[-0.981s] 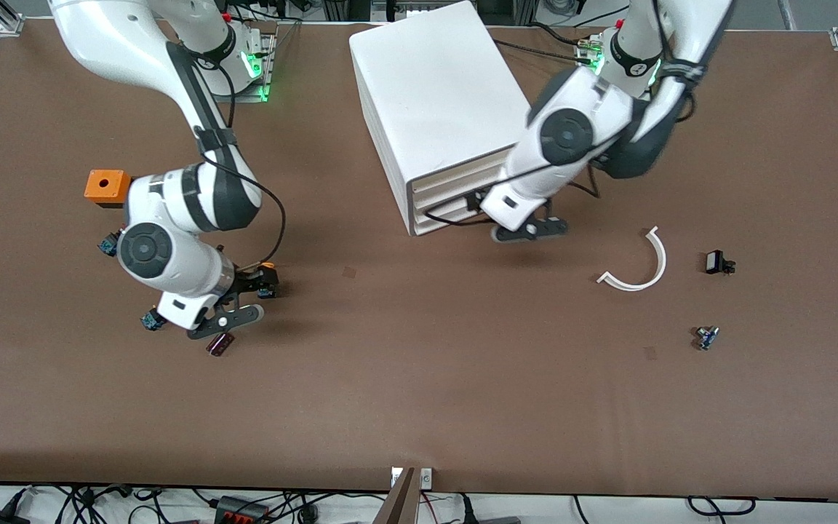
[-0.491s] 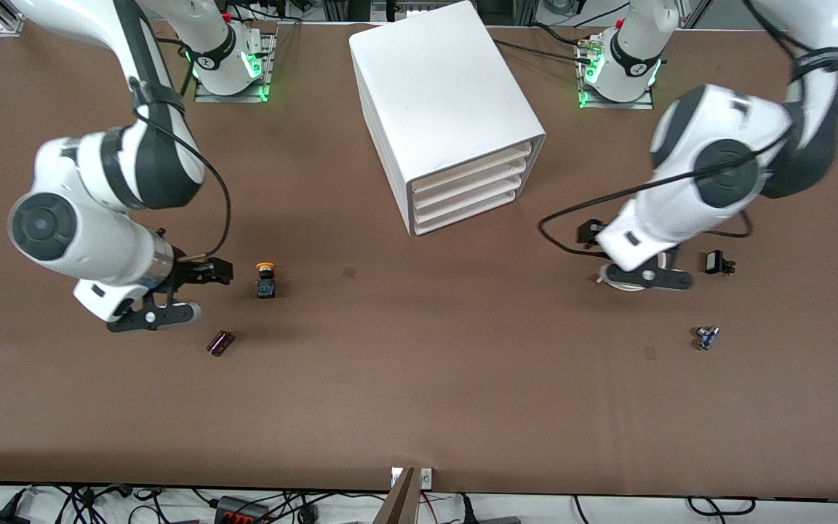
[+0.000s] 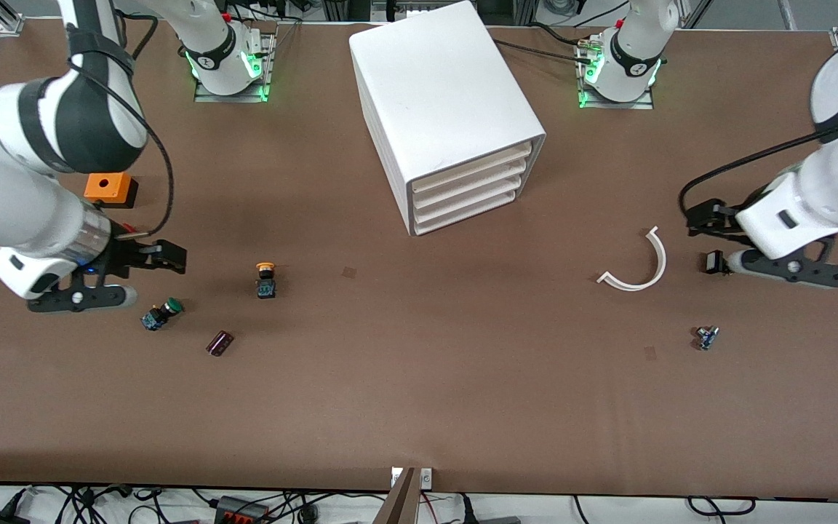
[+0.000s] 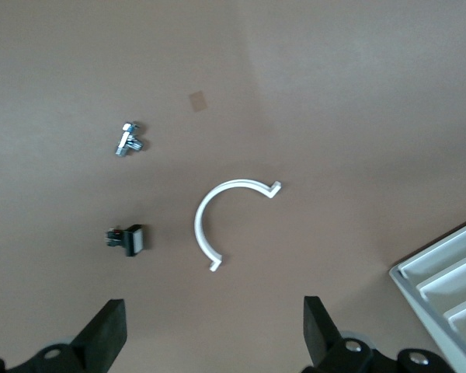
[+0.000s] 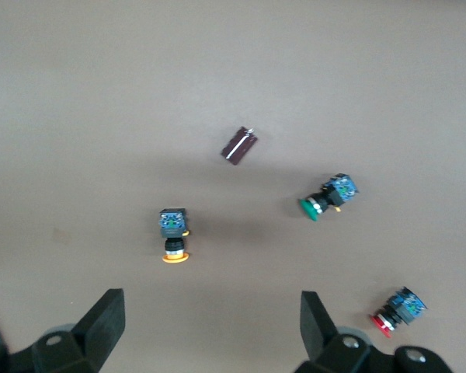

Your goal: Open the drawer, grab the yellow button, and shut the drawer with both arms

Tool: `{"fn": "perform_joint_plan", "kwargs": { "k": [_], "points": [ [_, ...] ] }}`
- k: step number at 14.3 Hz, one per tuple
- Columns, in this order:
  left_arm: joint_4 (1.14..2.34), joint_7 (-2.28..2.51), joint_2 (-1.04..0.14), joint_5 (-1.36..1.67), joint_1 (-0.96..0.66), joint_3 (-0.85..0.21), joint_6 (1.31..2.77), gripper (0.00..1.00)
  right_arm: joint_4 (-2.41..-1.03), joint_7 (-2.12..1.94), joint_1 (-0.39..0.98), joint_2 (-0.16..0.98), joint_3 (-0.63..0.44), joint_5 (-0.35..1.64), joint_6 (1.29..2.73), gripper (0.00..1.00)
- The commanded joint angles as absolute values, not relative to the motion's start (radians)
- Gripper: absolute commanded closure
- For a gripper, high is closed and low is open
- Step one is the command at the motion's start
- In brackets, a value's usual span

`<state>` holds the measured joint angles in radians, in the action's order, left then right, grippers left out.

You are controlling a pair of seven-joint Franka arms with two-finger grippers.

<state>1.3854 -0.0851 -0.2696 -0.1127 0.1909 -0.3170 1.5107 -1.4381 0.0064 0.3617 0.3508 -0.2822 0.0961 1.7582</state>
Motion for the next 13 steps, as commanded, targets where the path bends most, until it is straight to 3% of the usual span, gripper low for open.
{"fn": "perform_joint_plan", "kwargs": {
  "k": [1,3,6,9,13],
  "points": [
    [1.455,-0.181,-0.200,-0.024,0.102,-0.142,1.512,0.00,-1.443,0.023,0.362,0.325,-0.308,0.100,1.740,0.00],
    [1.582,-0.169,-0.108,0.018,0.028,-0.036,1.610,0.00,-1.396,0.021,0.362,0.316,-0.340,0.103,1.733,0.00],
    [1.797,-0.149,0.030,0.015,0.009,-0.008,1.846,0.00,-1.370,0.021,0.350,0.314,-0.383,0.121,1.697,0.00],
    [1.799,-0.152,0.048,0.012,-0.046,0.041,1.838,0.00,-1.362,0.009,0.238,0.281,-0.350,0.175,1.675,0.00],
    [1.752,-0.166,0.029,0.012,-0.037,0.034,1.738,0.00,-1.387,0.014,0.037,0.232,-0.139,0.105,1.674,0.00]
  ]
}}
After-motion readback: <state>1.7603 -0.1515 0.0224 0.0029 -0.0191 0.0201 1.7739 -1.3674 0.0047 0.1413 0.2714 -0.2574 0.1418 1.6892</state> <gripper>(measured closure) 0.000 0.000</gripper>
